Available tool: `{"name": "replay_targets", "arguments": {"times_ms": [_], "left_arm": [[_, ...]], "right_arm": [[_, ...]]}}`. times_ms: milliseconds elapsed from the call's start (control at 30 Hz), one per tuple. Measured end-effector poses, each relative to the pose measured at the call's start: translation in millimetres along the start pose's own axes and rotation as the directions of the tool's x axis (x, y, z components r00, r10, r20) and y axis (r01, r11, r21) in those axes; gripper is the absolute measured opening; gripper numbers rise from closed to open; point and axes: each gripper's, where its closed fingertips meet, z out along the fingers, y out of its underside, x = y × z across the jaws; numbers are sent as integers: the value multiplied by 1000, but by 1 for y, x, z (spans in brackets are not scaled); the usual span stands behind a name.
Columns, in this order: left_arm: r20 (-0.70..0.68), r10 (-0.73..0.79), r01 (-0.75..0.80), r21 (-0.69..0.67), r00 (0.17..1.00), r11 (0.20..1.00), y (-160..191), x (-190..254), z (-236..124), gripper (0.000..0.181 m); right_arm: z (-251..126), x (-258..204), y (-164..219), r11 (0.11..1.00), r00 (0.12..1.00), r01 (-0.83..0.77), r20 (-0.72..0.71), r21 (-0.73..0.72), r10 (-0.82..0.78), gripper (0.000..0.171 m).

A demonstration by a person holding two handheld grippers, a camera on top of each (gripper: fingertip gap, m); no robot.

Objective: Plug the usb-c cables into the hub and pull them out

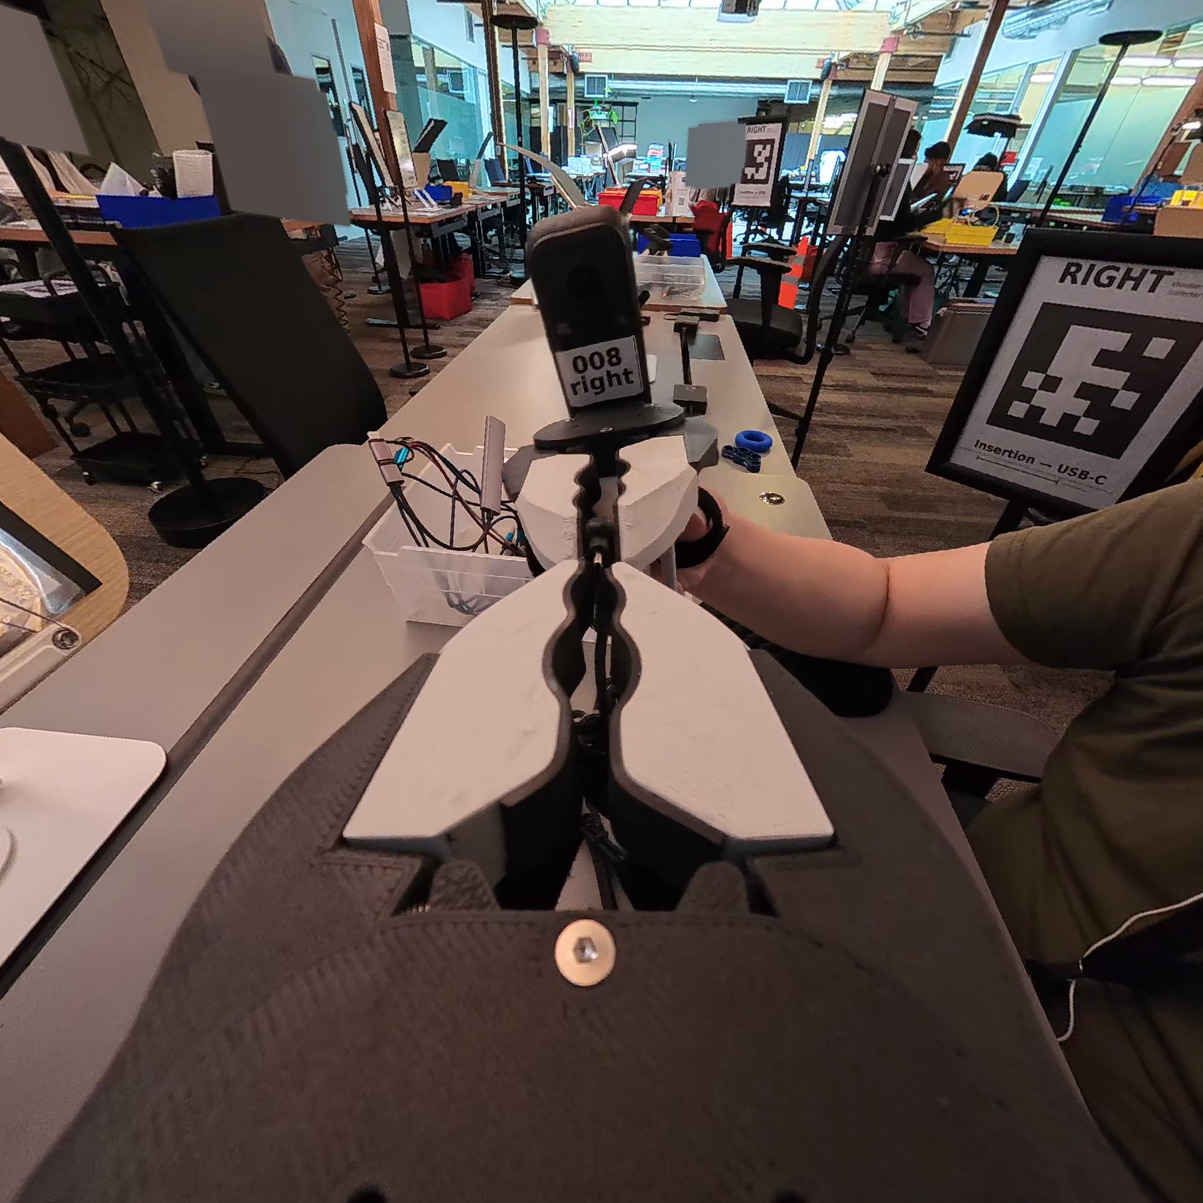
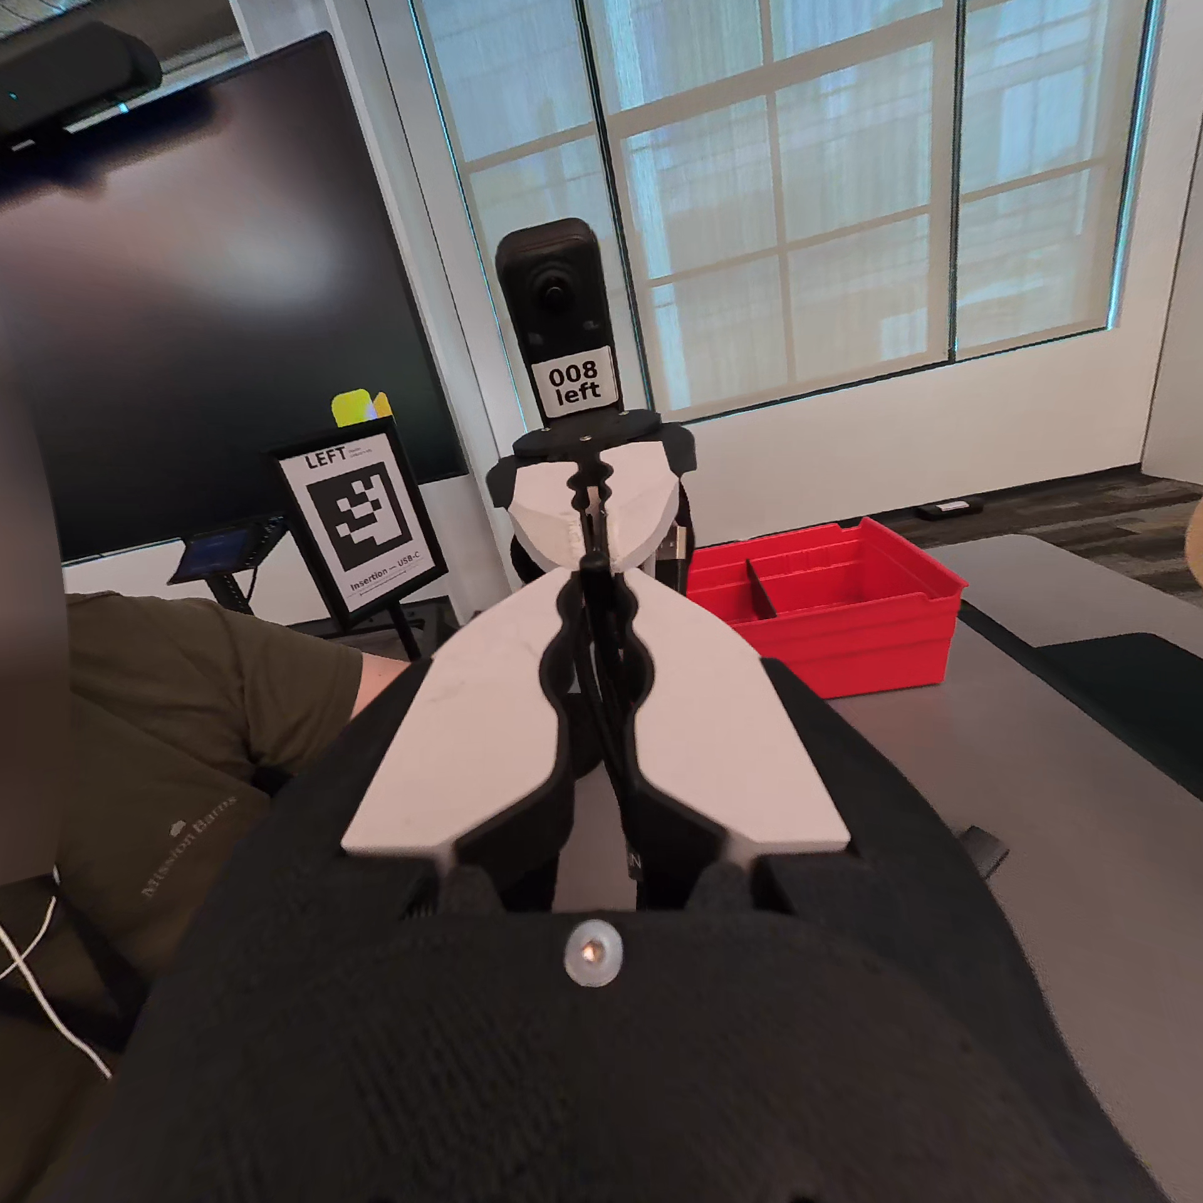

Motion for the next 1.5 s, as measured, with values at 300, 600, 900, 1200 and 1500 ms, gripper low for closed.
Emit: {"name": "replay_targets", "arguments": {"times_ms": [300,600,900,1200,1500], "left_arm": [[3,-10,10,-13,1000,1000,2,-1,0,2],[77,-132,119,157,988,980,-25,-23,-28,28],[470,-3,24,-39,883,999,50,-126,-42,61],[402,8,183,-436,916,881,179,-151,-8,55],[382,-136,332,-513,914,792,239,-159,-9,59]], "right_arm": [[0,2,2,999,999,-49,17,-8,49,9],[-16,33,2,928,879,319,-307,-192,-366,9],[-35,42,-3,809,728,431,-376,-401,-574,8],[-44,41,-10,817,734,414,-383,-402,-561,8],[-41,41,-4,796,725,414,-370,-441,-581,8]]}}
